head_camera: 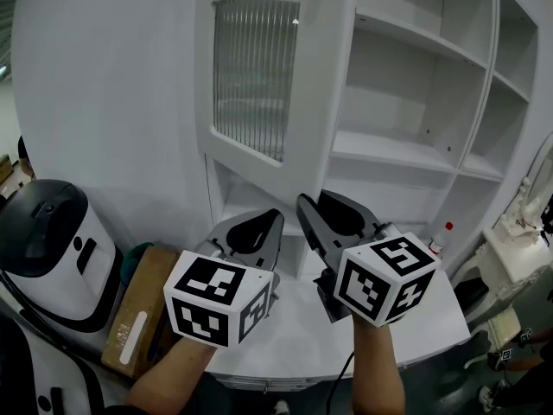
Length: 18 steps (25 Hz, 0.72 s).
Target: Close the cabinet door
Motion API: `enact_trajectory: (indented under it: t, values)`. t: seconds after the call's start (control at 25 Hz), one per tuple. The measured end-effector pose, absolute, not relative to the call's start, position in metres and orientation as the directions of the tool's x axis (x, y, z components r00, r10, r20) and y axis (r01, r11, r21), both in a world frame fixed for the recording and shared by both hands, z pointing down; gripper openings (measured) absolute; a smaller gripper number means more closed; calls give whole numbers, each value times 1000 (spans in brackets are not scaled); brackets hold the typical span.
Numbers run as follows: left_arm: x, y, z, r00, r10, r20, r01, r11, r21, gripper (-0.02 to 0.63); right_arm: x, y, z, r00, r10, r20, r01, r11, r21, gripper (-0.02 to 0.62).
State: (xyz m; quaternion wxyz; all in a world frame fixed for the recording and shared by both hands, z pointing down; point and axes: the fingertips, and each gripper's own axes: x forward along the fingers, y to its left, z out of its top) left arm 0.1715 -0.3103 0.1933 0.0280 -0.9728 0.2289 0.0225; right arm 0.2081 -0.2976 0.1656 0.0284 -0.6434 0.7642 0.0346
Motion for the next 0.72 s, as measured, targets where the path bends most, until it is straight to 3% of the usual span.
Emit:
enact_trajectory:
  t: [0.72]
  values:
    - [219,-331,195,880,-474,-42,-475,-878,-57,14,265,-324,164,-188,-977,-100,-982,188,5,89]
